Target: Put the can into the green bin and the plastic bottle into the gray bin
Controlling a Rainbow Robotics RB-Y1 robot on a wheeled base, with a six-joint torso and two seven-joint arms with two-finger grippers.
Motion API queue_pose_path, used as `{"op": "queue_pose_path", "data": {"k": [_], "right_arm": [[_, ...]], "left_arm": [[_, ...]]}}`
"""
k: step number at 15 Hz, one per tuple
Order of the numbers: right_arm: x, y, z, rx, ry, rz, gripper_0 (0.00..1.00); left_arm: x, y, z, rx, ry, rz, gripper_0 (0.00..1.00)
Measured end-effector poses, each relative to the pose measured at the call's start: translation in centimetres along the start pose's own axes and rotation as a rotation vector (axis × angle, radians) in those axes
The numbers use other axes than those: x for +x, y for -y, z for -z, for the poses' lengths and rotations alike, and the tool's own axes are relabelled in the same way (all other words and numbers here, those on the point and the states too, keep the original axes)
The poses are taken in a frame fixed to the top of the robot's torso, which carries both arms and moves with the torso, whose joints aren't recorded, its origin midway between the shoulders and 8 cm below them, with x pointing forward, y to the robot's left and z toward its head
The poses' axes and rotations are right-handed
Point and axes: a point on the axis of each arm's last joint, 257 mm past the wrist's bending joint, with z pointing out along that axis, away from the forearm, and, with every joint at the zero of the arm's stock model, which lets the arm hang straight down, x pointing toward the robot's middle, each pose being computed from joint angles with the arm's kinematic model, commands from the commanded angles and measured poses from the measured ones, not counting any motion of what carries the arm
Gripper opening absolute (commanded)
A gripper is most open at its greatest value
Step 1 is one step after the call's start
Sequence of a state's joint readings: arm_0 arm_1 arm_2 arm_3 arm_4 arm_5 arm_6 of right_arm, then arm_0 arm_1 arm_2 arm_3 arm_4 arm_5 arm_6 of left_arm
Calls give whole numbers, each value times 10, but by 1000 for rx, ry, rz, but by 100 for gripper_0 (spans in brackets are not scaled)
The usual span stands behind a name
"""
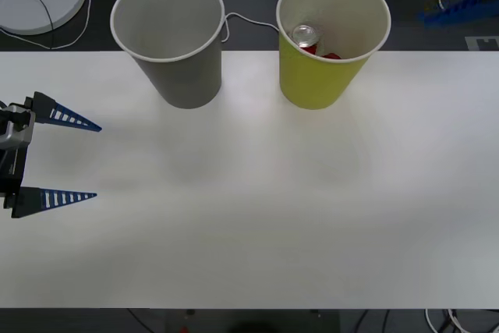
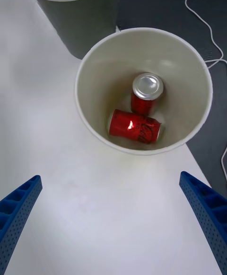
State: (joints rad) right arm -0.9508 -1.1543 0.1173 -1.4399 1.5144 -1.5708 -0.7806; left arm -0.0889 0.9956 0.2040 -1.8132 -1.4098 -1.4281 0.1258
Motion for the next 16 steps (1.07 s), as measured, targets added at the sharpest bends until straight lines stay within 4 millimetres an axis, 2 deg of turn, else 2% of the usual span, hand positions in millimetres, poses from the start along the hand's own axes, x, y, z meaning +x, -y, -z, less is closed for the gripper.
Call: {"op": "queue_pose_path", "data": {"k": [4,9,12,16], "right_arm": [[23,-27,15,0,40,94,100],[63,-60,26,-34,116,233,100],[93,-77,23,-41,135,316,100],[129,-104,9,-81,151,381,100]], "left_arm": [[0,0,0,0,0,0,100],[0,0,0,0,0,0,100],[0,0,0,0,0,0,100],[0,0,0,0,0,0,100]]}}
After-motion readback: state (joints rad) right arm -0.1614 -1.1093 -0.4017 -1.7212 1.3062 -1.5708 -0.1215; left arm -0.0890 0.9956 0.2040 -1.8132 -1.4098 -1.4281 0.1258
